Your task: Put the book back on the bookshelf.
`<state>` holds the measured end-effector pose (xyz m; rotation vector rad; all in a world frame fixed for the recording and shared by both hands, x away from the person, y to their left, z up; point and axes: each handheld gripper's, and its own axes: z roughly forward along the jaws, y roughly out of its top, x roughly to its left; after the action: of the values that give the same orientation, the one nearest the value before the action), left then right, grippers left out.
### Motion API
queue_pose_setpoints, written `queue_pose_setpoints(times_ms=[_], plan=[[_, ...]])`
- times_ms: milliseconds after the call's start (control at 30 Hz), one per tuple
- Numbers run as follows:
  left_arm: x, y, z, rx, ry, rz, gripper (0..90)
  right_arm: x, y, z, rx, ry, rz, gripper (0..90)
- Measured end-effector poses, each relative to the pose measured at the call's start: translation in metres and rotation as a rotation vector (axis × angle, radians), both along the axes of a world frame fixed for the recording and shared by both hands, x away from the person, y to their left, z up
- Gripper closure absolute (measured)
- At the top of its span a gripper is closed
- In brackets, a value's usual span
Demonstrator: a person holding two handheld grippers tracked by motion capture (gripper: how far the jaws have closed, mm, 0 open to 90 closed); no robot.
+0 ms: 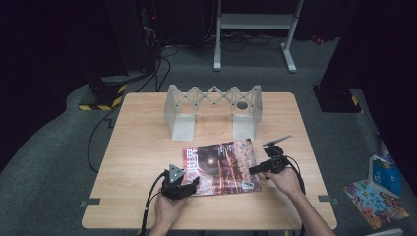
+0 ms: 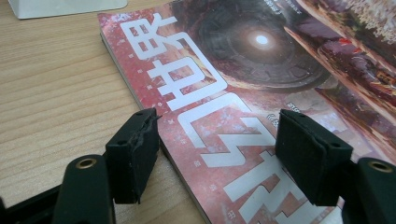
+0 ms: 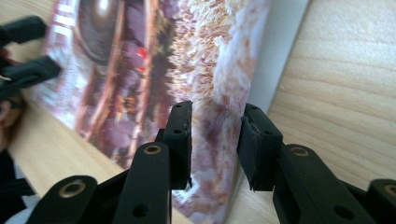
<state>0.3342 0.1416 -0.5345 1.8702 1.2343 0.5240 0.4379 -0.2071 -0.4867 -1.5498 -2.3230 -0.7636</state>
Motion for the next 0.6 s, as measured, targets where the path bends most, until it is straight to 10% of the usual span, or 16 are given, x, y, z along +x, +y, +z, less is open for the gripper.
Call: queue_pose_setpoints(times_ms=[600], plan=[[0.000,0.000,0.001,0.005,0.007,-0.014,31.2,0.014,0.035,0.002,-0.216,-0.090,-0.095,53.1]])
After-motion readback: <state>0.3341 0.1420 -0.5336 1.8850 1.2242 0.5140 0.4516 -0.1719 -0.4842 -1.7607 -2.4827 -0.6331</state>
